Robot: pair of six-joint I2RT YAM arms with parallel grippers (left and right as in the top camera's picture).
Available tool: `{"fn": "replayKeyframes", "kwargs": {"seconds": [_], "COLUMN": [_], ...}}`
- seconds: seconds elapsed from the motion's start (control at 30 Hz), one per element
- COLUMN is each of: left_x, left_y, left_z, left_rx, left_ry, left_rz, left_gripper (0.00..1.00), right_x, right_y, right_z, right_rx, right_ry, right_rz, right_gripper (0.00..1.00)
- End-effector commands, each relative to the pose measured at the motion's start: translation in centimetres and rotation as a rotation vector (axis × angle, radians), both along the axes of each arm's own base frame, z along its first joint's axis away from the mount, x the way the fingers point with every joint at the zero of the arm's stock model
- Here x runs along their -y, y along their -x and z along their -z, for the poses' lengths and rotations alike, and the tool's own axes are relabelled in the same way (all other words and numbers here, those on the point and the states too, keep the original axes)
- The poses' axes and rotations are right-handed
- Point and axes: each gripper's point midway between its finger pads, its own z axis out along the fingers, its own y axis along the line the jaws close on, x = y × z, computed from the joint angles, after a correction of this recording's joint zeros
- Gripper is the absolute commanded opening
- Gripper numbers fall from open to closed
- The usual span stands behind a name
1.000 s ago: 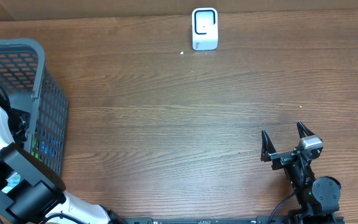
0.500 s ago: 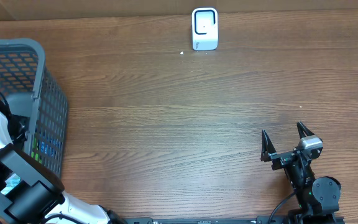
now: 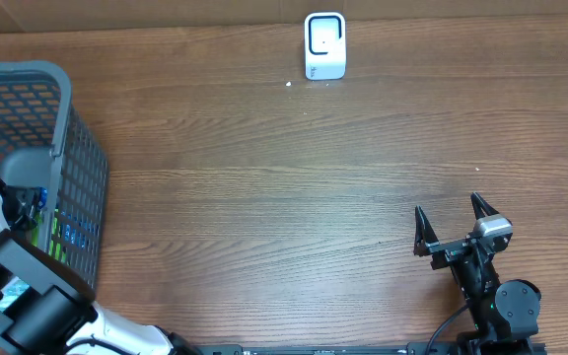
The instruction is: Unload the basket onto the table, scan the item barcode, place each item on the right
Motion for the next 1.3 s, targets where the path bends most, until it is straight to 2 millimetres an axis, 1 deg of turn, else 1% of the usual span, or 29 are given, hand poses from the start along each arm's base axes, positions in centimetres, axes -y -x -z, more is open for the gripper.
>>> {"fn": "replayKeyframes", "kwargs": {"seconds": [0.0, 0.1, 0.13, 0.2, 0.23, 0.3, 0.43, 0.47, 0.53, 0.57, 0.63, 0.67, 0.7, 0.73, 0.77, 0.8, 0.83, 0.93, 1.0, 1.1, 1.17, 1.23, 1.27], "left_x": [0.2, 0.8, 0.9, 1.0, 1.0, 1.0, 1.0, 0.9, 0.6, 0.4, -0.1, -0.2, -0.2, 0.0, 0.1, 0.6, 1.0, 2.4, 3.3, 4.2, 4.5, 4.7, 4.8], "left_y": [0.5, 1.3, 1.4, 1.5, 1.5, 1.5, 1.0, 0.8, 0.2, 0.0, -1.0, -1.6, -2.5, -3.9, -4.3, -5.3, -5.7, -6.0, -5.8, -5.2, -4.8, -4.6, -4.5], "left_z": [2.9, 4.6, 4.9, 5.0, 5.0, 4.8, 3.9, 3.4, 1.6, 0.5, -2.8, -4.2, -5.9, -8.4, -9.2, -11.3, -12.9, -16.4, -17.8, -18.6, -18.4, -17.7, -17.3], "left_rx": [-0.076, -0.122, -0.130, -0.137, -0.136, -0.133, -0.116, -0.110, -0.085, -0.072, -0.026, -0.001, 0.038, 0.098, 0.118, 0.166, 0.191, 0.220, 0.226, 0.219, 0.215, 0.206, 0.199], "left_ry": [0.049, 0.098, 0.105, 0.113, 0.113, 0.109, 0.112, 0.110, 0.100, 0.090, 0.056, 0.042, 0.026, 0.007, 0.000, -0.018, -0.037, -0.095, -0.120, -0.122, -0.106, -0.075, -0.064], "left_rz": [-0.008, -0.012, -0.012, -0.012, -0.012, -0.011, 0.010, 0.020, 0.031, 0.032, 0.045, 0.070, 0.118, 0.207, 0.240, 0.306, 0.343, 0.414, 0.445, 0.452, 0.429, 0.397, 0.395], "left_gripper": [0.73, 0.61, 0.57, 0.42, 0.33, 0.05, 0.04, 0.04, 0.04, 0.04, 0.04, 0.04, 0.04, 0.04, 0.04, 0.04, 0.04, 0.04, 0.04, 0.04, 0.04, 0.04, 0.06], "right_x": [-0.1, -0.1, -0.1, -0.1, -0.1, -0.1, -0.1, -0.1, -0.1, -0.1, -0.1, -0.1, -0.1, -0.1, -0.1, -0.1, -0.1, -0.1, -0.1, -0.1, -0.1, -0.1, -0.1], "right_y": [0.0, 0.0, 0.0, 0.0, 0.0, 0.0, 0.0, 0.0, 0.0, 0.0, 0.0, 0.0, 0.0, 0.0, 0.0, 0.0, 0.0, 0.0, 0.0, 0.0, 0.0, 0.0, 0.0], "right_z": [0.2, 0.2, 0.2, 0.2, 0.2, 0.2, 0.2, 0.2, 0.2, 0.2, 0.2, 0.2, 0.2, 0.2, 0.2, 0.2, 0.2, 0.2, 0.2, 0.2, 0.2, 0.2, 0.2], "right_rx": [0.003, 0.003, 0.003, 0.003, 0.003, 0.003, 0.003, 0.003, 0.003, 0.003, 0.003, 0.003, 0.003, 0.003, 0.003, 0.003, 0.003, 0.003, 0.003, 0.003, 0.003, 0.003, 0.003], "right_ry": [-0.002, -0.002, -0.002, -0.002, -0.002, -0.002, -0.002, -0.002, -0.002, -0.002, -0.002, -0.002, -0.002, -0.002, -0.002, -0.002, -0.002, -0.002, -0.002, -0.002, -0.002, -0.002, -0.002], "right_rz": [-0.003, -0.004, -0.004, -0.003, -0.004, -0.004, -0.004, -0.004, -0.003, -0.003, -0.004, -0.004, -0.004, -0.004, -0.003, -0.004, -0.004, -0.004, -0.003, -0.004, -0.003, -0.004, -0.004], "right_gripper": [1.00, 1.00, 1.00, 1.00, 1.00, 1.00, 1.00, 1.00, 1.00, 1.00, 1.00, 1.00, 1.00, 1.00, 1.00, 1.00, 1.00, 1.00, 1.00, 1.00, 1.00, 1.00, 1.00]}}
